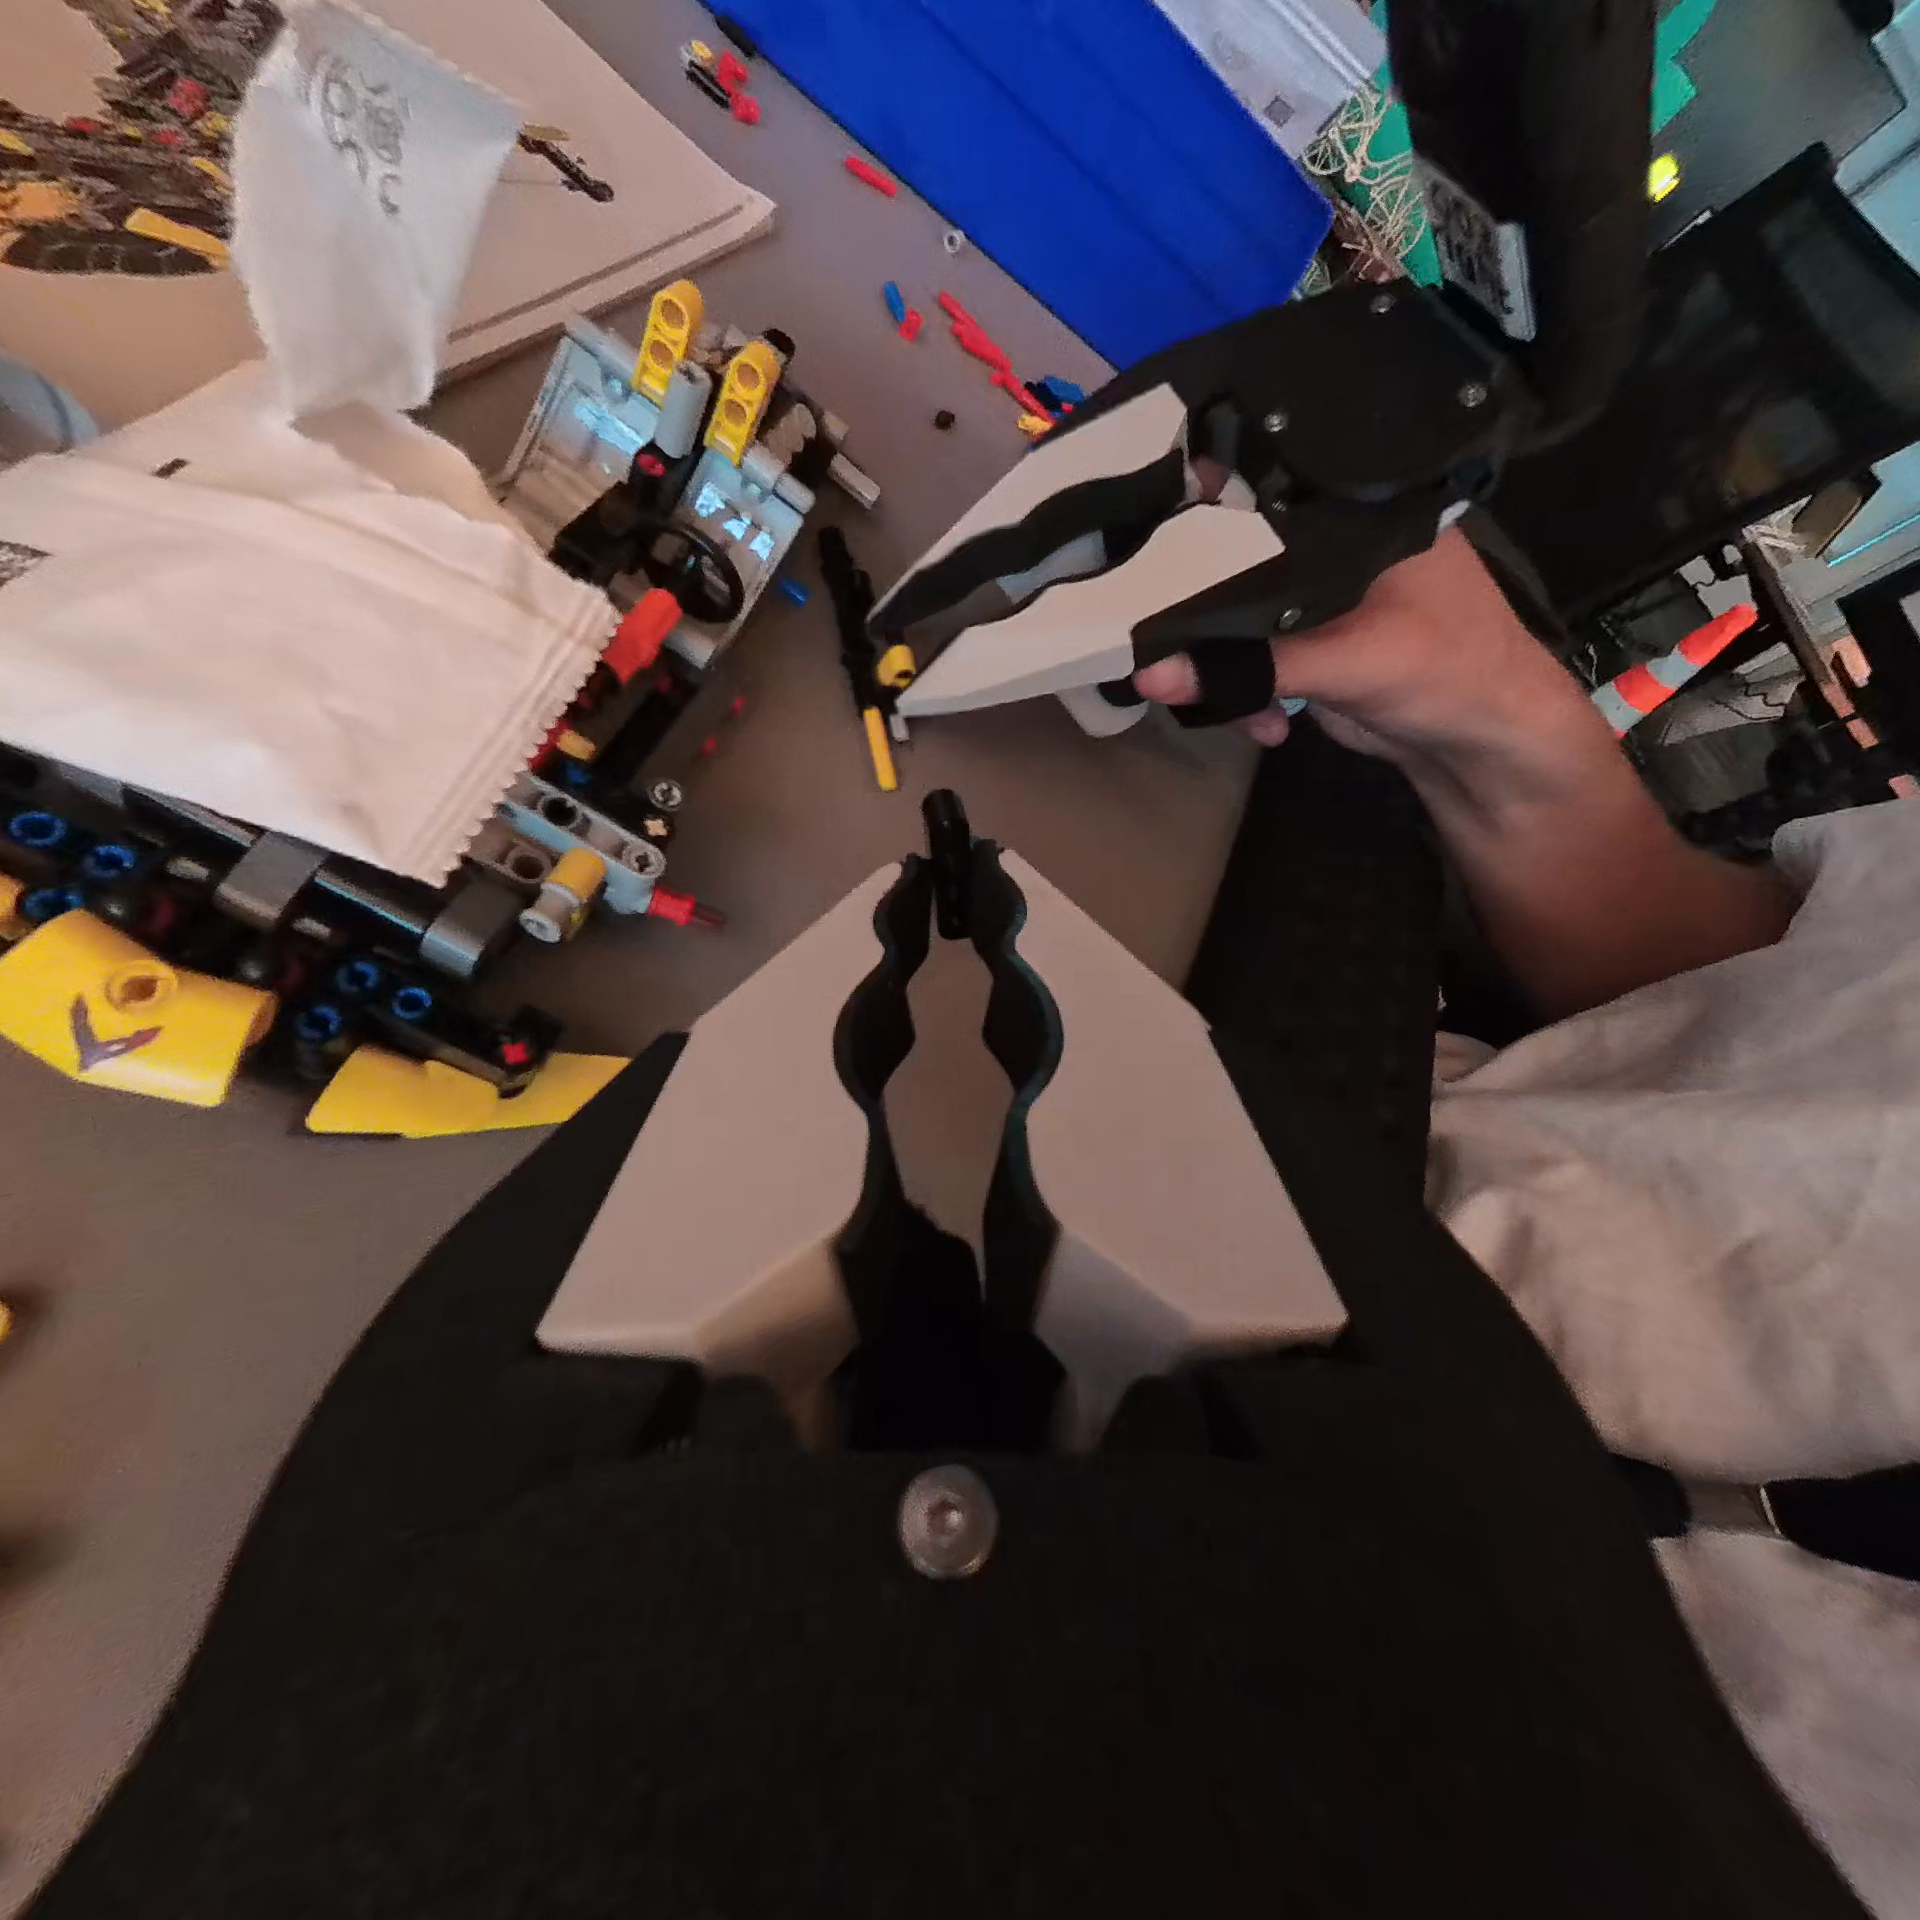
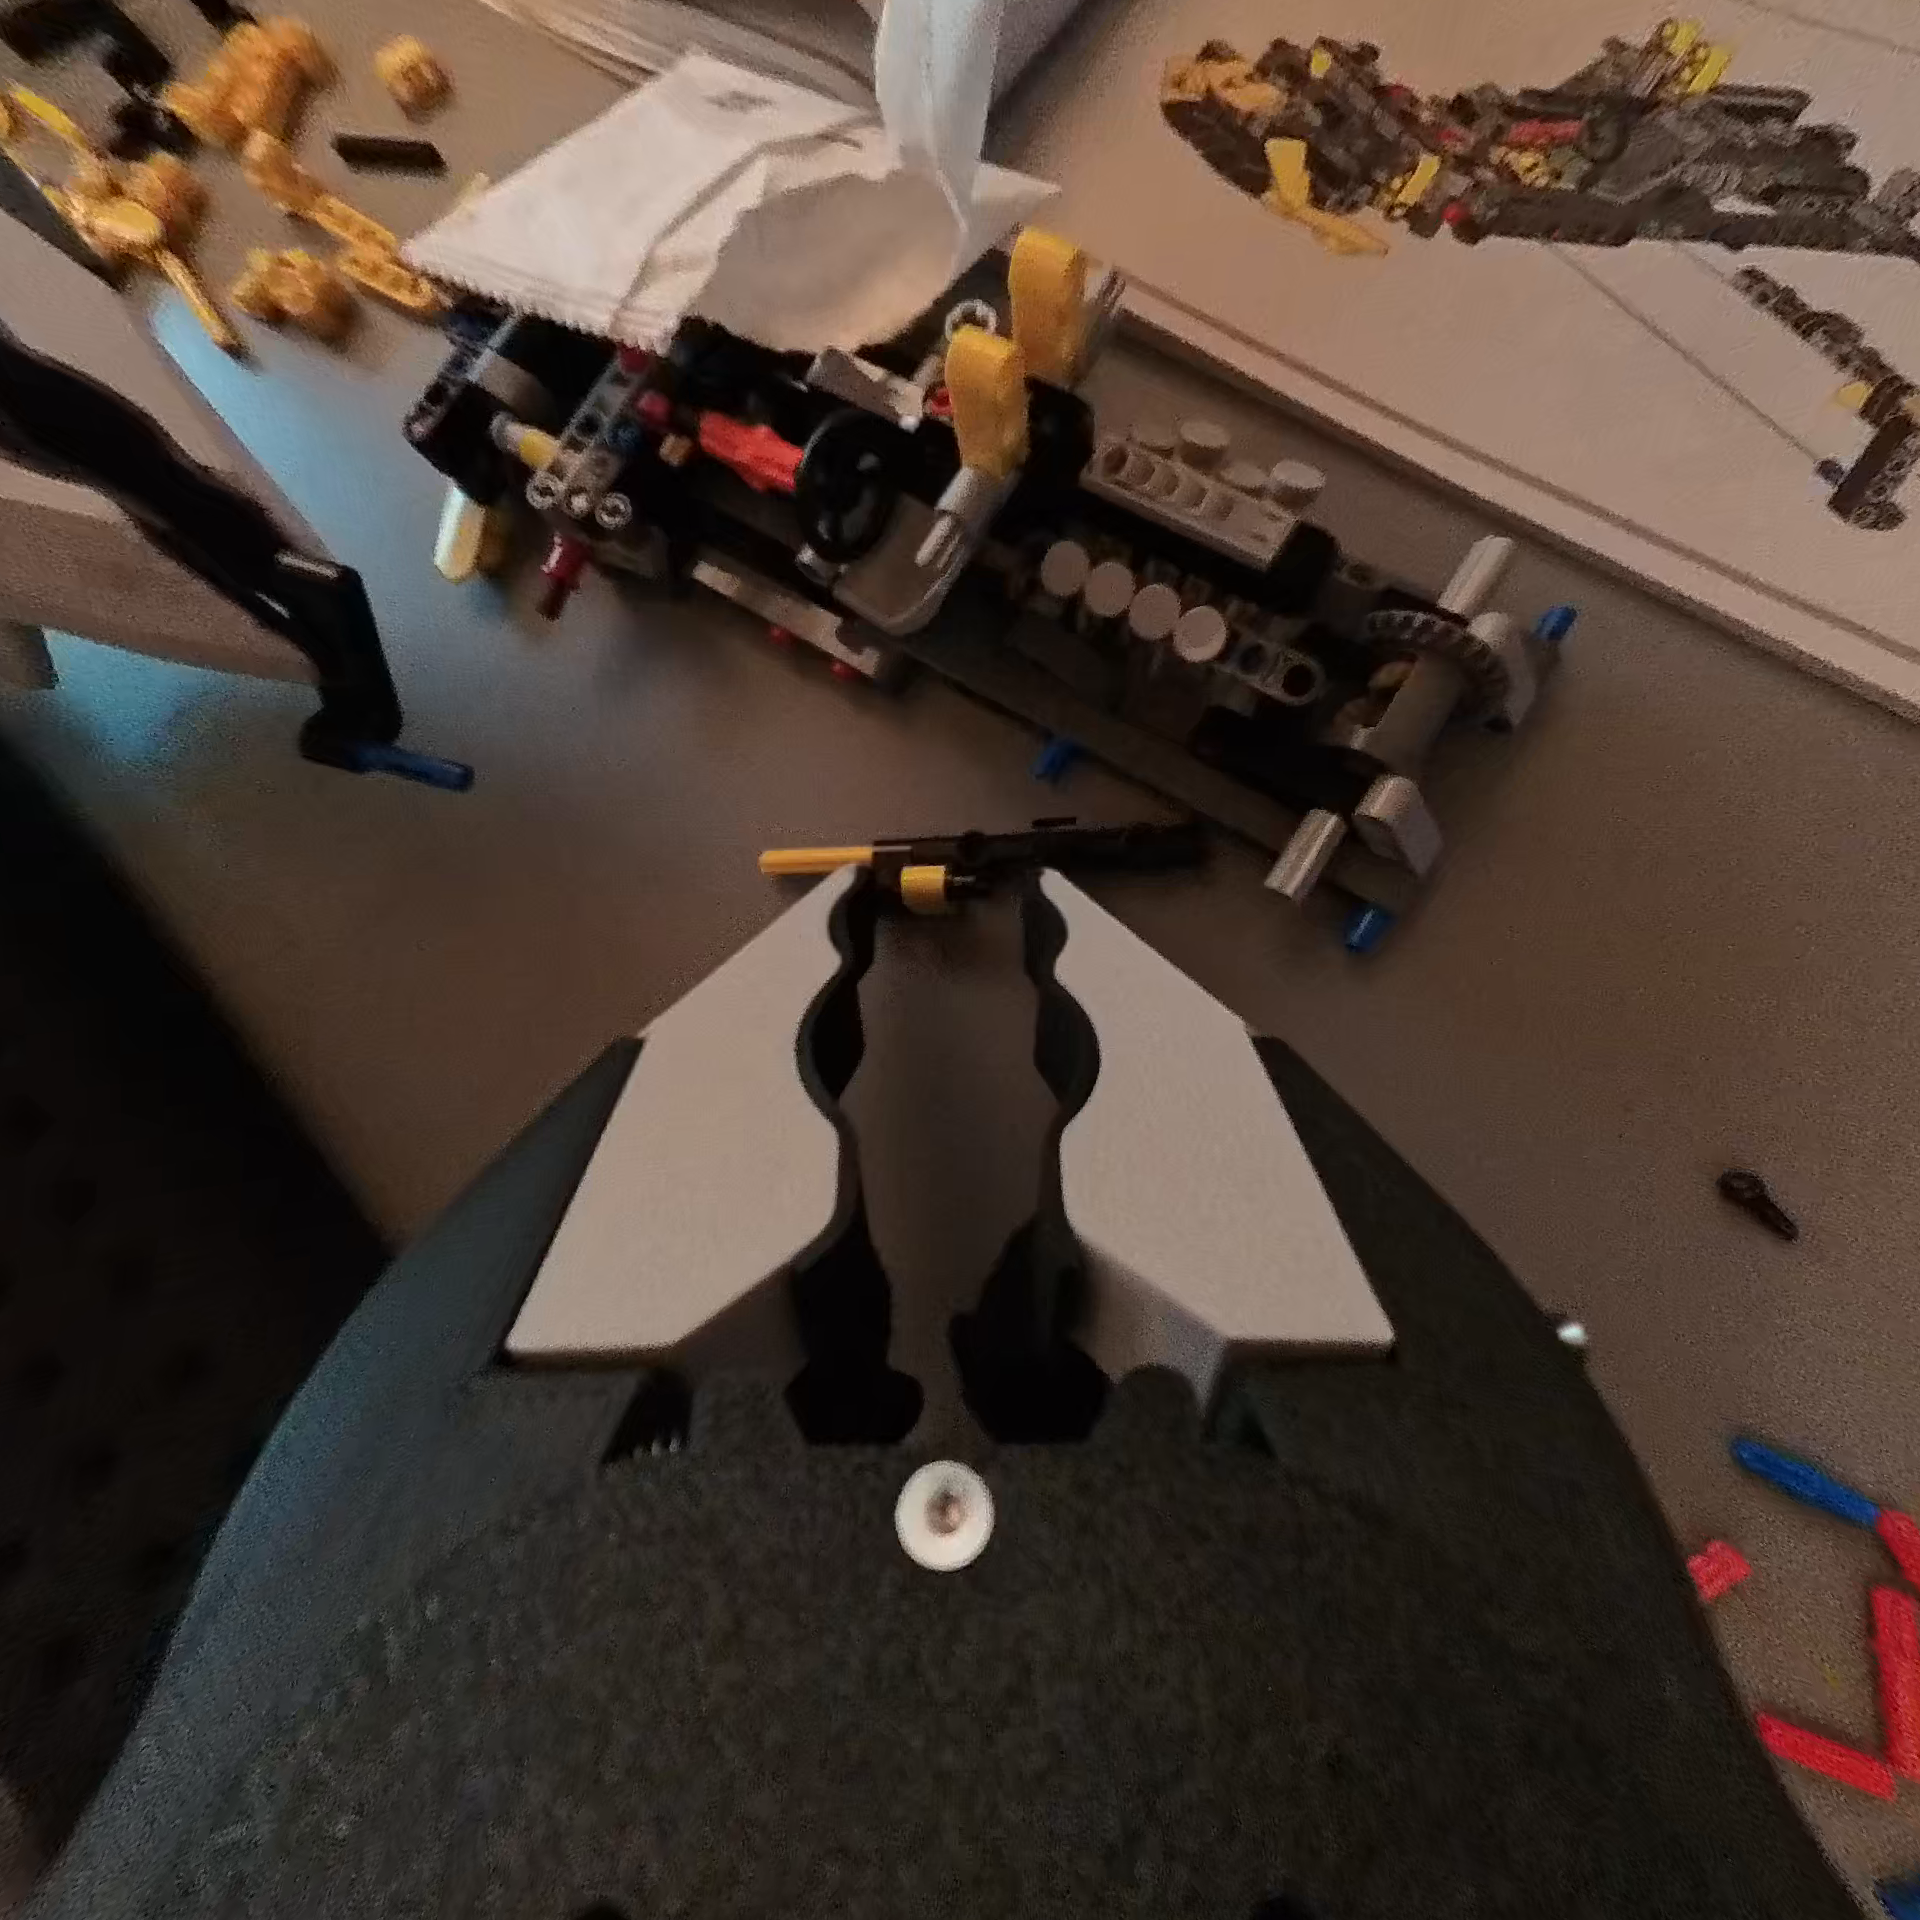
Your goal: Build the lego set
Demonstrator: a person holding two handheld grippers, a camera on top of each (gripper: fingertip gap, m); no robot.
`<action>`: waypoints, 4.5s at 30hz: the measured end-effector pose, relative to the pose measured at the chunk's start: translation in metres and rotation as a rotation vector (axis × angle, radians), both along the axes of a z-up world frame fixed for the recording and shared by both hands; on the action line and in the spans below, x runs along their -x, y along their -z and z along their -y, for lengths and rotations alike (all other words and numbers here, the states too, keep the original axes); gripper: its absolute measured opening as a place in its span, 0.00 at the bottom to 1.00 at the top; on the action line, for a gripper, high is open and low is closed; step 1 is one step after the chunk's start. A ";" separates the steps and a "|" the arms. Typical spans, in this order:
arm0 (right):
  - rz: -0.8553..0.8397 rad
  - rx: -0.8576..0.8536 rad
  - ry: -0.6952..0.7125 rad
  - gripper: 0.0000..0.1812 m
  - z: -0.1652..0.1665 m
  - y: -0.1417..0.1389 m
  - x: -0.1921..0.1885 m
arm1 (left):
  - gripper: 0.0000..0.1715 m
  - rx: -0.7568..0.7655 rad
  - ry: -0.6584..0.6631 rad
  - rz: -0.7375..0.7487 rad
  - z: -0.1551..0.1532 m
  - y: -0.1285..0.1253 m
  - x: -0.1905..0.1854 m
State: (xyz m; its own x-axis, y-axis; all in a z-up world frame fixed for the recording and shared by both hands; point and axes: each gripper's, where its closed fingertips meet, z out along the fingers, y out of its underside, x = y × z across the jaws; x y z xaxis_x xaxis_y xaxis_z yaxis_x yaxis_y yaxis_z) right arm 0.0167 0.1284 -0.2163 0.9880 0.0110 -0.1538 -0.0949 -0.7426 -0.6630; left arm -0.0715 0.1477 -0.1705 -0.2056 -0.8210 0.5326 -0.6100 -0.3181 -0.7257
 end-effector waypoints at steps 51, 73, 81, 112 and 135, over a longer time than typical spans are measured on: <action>-0.044 -0.614 0.138 0.08 -0.026 -0.089 0.046 | 0.03 0.322 -0.002 0.246 0.010 -0.032 -0.021; 0.298 -0.593 -0.306 0.08 -0.019 -0.069 0.083 | 0.03 -0.125 0.301 0.114 0.019 0.004 0.010; 0.232 -0.615 -0.263 0.08 -0.021 -0.073 0.080 | 0.03 -0.048 0.313 0.113 0.021 -0.003 0.004; 0.225 -0.764 -0.330 0.25 -0.010 -0.116 0.089 | 0.03 0.750 0.307 0.299 0.017 -0.073 0.012; 0.251 -0.828 -0.484 0.18 -0.003 -0.125 0.106 | 0.03 0.911 0.480 0.215 0.047 -0.081 0.022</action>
